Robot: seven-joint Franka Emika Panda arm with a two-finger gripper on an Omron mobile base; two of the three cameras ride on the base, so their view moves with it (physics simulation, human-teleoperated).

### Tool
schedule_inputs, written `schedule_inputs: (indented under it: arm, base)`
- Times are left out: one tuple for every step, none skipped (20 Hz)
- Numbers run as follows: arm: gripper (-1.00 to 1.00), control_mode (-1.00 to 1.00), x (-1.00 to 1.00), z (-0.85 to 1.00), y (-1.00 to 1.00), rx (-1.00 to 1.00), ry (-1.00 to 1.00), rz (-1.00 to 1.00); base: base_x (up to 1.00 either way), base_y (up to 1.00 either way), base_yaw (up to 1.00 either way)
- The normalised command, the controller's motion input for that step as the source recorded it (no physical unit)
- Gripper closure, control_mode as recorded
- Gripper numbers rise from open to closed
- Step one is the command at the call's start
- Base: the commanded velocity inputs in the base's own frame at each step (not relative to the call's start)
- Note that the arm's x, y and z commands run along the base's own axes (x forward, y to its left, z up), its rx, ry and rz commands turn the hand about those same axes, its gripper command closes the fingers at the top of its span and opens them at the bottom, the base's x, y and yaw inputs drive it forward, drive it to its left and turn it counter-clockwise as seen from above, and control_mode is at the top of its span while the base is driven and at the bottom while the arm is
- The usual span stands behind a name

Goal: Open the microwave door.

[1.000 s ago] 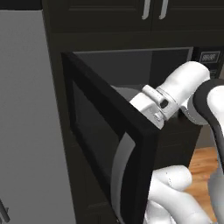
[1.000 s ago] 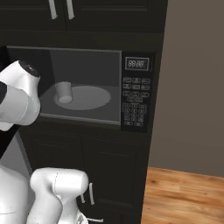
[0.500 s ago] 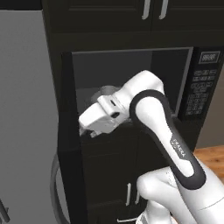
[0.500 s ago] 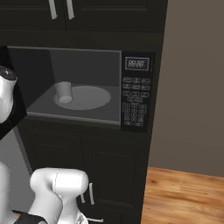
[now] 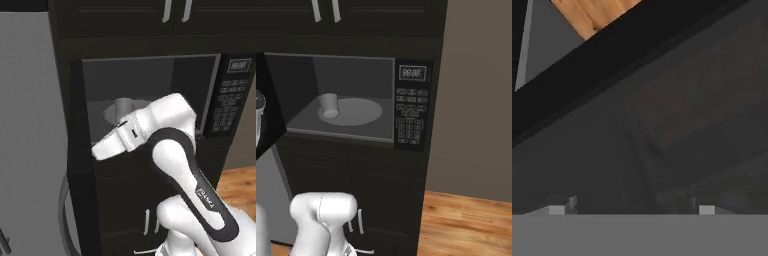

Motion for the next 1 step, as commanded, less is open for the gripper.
schedule_inputs:
  arm:
    - [-1.00,-1.00,0.24,-0.67,0.79,0.05,-0.47,0.00]
  base:
    - [0.00,0.00,0.00]
